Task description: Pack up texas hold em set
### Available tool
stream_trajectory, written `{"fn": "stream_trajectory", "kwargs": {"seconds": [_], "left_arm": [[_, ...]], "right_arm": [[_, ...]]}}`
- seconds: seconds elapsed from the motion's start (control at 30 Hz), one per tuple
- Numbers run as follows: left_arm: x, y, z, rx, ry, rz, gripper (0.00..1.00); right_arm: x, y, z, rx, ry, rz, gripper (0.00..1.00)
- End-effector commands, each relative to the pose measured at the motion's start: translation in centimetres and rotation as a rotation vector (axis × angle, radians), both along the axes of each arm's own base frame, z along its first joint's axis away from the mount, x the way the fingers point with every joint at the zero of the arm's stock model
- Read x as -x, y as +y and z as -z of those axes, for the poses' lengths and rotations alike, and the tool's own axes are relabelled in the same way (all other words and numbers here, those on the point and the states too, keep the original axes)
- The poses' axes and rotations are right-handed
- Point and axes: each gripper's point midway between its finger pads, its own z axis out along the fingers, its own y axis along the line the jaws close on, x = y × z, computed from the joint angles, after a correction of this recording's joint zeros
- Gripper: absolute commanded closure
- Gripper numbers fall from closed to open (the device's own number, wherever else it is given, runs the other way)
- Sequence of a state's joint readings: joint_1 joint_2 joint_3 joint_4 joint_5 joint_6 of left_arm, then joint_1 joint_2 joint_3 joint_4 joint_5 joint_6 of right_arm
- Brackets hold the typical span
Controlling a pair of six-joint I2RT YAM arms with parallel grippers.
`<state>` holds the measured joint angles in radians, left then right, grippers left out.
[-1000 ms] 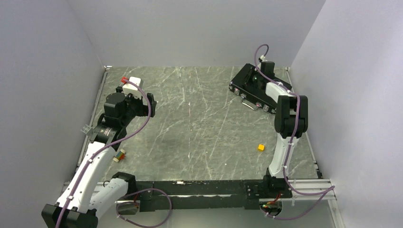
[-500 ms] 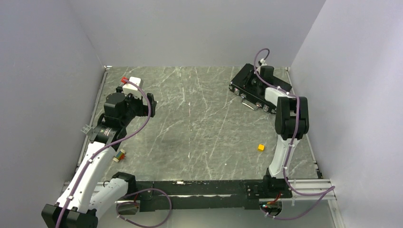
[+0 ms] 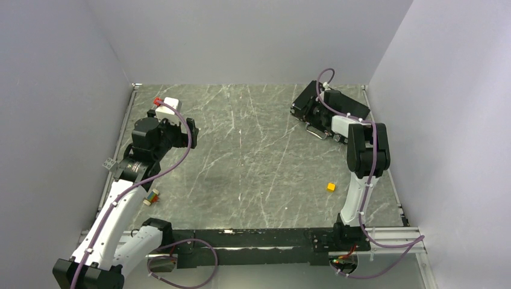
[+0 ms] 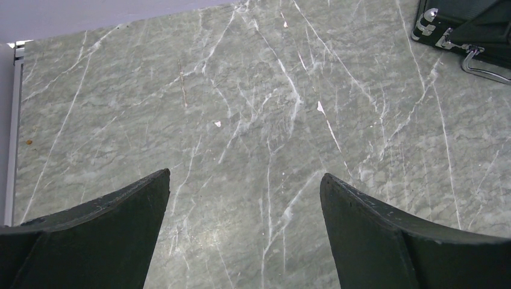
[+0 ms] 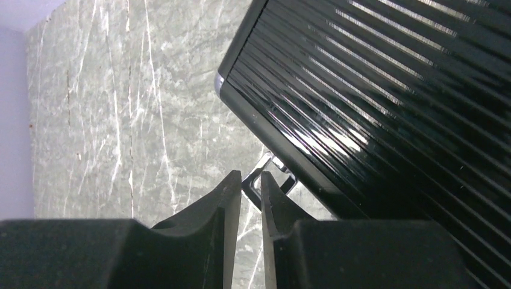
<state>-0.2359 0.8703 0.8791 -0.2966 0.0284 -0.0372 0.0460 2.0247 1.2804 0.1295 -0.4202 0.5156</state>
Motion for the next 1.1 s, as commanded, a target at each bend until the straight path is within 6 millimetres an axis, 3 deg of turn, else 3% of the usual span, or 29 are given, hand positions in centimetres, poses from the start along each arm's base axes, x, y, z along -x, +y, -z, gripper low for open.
{"fn": "stream_trajectory", "kwargs": {"seconds": [0.0, 0.23, 0.47, 0.73, 0.87, 1.07], "left_arm": [[-0.2, -0.1, -1.3, 0.009, -0.047, 0.007, 0.02], [-0.1, -0.1, -1.5, 0.011, -0.053, 0.009, 0.02], [0.0, -0.1, -1.6, 0.013, -0.054, 0.009, 0.02], [0.0, -0.2, -1.6, 0.017, -0.057, 0.012, 0.02], [0.0, -0.5, -1.5, 0.035, -0.053, 0.022, 0.02], [-0.2, -0.1, -1.4, 0.065, -0.037, -0.001, 0.02]], "right_arm": [[1.4, 0.5, 0.6, 0.009, 0.031, 0.000, 0.77], [1.7, 0.0, 2.6, 0.088, 0.067, 0.031, 0.78], [1.4, -0.3, 1.5, 0.119, 0.039, 0.037, 0.78], [1.9, -0.2, -2.9, 0.154, -0.037, -0.004, 0.77], [3.6, -0.5, -4.8, 0.192, -0.041, -0.028, 0.75], [6.6, -2.5, -8.8, 0.281, -0.077, 0.012, 0.68]]}}
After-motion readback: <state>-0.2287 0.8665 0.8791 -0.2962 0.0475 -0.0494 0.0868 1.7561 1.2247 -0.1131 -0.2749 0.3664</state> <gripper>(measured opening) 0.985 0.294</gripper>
